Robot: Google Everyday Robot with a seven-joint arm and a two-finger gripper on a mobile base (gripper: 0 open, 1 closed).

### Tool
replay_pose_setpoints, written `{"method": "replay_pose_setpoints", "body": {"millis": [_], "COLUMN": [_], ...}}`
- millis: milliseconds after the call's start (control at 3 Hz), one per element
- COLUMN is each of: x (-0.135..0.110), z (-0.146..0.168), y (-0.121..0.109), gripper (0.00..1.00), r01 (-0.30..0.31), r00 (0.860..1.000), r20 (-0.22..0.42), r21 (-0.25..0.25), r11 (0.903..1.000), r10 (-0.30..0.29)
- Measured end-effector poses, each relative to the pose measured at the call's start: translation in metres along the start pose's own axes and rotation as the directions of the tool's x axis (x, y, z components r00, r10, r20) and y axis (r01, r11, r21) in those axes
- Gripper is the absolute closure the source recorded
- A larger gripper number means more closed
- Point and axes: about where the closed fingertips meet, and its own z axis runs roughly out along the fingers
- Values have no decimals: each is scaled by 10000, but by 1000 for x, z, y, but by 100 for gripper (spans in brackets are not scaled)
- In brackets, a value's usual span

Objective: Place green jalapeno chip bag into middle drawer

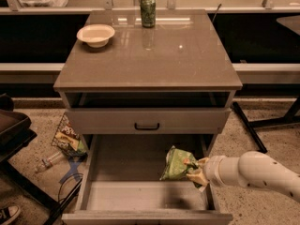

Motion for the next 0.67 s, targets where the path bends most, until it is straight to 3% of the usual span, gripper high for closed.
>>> {"method": "replay_pose_setpoints", "body": {"millis": [333, 667], "x": [-1, -1], "z": [2, 2], "y": [2, 2], "gripper": [0, 0], "r01": [12, 12], "r00": [10000, 10000], "r20": [3, 3], "r21": [-45, -45], "r11": [10000, 10000], "r10": [-12, -12]}}
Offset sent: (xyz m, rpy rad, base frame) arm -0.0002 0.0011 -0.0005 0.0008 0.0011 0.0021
